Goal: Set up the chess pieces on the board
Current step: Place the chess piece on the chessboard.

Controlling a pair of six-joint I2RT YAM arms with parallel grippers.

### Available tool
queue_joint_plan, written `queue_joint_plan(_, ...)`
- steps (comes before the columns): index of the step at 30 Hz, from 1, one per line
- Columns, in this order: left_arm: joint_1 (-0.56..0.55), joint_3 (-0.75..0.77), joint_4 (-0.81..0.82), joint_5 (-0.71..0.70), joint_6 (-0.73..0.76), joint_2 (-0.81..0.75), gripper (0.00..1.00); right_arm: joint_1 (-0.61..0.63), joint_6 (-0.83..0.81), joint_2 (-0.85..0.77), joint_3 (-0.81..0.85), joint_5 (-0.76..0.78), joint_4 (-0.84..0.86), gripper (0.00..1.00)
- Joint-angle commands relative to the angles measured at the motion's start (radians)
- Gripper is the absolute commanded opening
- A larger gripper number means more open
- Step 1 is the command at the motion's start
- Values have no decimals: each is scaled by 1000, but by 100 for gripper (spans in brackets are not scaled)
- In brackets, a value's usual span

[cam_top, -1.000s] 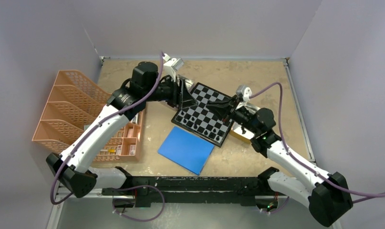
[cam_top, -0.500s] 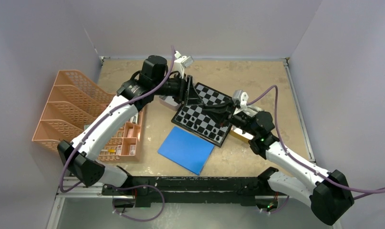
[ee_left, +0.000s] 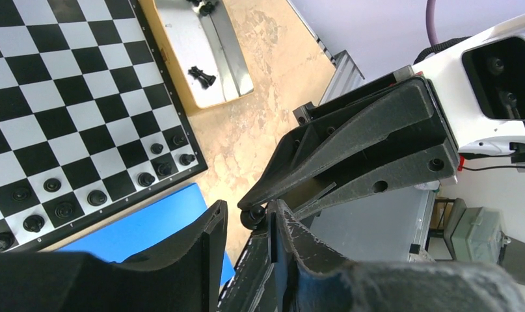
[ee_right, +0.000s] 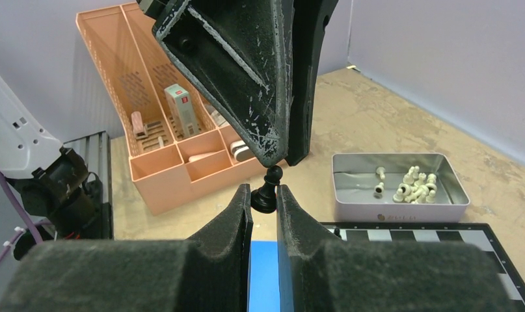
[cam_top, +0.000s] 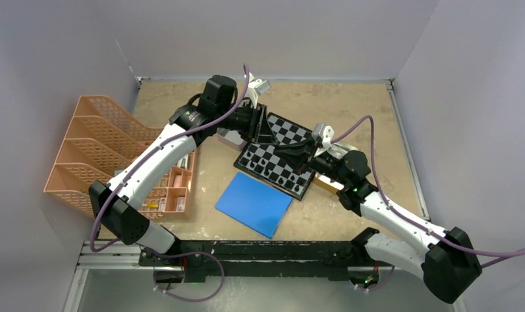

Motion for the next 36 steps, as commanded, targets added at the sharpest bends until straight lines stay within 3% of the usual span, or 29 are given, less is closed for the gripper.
queue_joint_plan(1,4,50,14,19,31,14,29,5,-20,8,49,23,32,6)
queue_joint_plan(23,3,42,-30,63,62,49,15,7,-17,28,59,62,8,5)
queue_joint_plan(27,2,40,-30,61,73,49,6,7,-16,32,69,66,-9,5)
queue_joint_plan(31,2,41,-18,51,78,45,0,7,-5,23,62,74,-22,14)
queue_joint_plan(36,3,32,5,-28,97,28,0,7,33,-14,50,121,-96,37)
